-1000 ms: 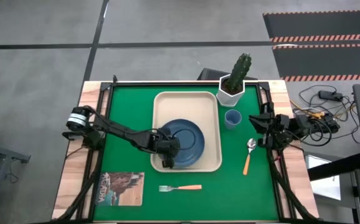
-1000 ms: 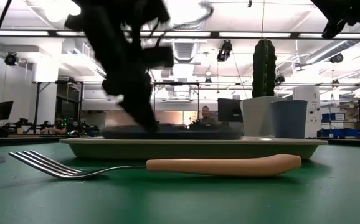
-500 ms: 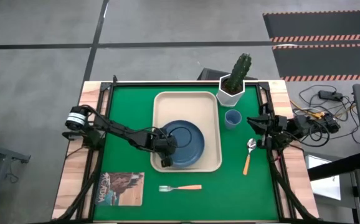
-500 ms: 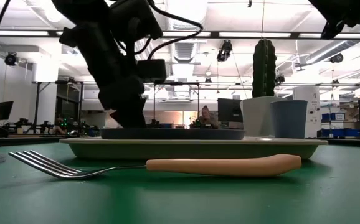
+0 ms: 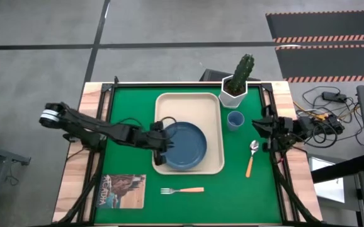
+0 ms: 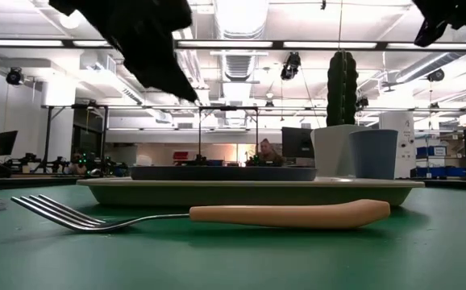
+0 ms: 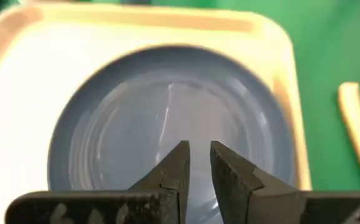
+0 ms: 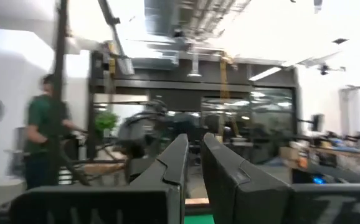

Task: Pick and place plate/cup/fork/spoon on tray
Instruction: Put the cup on the tray

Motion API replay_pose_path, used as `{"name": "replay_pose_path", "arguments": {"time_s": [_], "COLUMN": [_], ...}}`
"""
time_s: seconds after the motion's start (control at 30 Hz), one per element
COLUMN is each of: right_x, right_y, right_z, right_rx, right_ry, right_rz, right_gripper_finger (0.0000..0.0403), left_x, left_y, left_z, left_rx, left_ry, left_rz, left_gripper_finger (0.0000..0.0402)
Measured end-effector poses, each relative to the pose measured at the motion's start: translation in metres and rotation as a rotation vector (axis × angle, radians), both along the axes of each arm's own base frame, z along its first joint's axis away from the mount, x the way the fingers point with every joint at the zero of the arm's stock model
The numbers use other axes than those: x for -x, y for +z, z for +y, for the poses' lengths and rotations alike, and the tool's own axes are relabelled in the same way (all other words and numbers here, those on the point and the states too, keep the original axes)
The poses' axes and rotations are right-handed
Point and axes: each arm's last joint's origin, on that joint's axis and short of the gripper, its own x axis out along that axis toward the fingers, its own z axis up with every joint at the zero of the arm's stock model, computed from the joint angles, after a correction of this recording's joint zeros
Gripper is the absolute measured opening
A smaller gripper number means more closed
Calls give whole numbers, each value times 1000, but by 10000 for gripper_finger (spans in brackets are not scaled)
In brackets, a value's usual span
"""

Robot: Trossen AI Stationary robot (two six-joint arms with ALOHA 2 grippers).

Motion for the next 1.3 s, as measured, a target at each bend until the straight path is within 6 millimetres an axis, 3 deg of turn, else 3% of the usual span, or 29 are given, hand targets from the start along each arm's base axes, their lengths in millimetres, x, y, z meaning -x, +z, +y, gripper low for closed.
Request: {"name": "replay_pose_path", "arguments": {"time_s": [0.17, 0.4, 0.67, 0.87, 1.07, 1.3], "right_x": [-2, -4, -8, -11, -27, -64], "right_y": [-5, -3, -8, 16, 33, 43], "right_z": [1, 1, 1, 2, 6, 16], "right_rx": [33, -21, 1, -85, -56, -155], "right_ry": [-2, -5, -44, -18, -29, -24], "right_rz": [53, 35, 96, 81, 196, 585], "right_gripper_finger": [33, 33, 33, 33, 33, 33], "left_x": [10, 31, 39, 47, 60, 72], "left_y": [20, 14, 16, 9, 10, 19], "left_z": [1, 5, 8, 11, 21, 26], "left_rx": [8, -30, -49, -131, -213, -270], "left_ry": [-19, -15, 13, -9, 107, 200], "left_rz": [-205, -223, -270, -210, -235, -274], "left_gripper_finger": [44, 44, 44, 44, 44, 44]}}
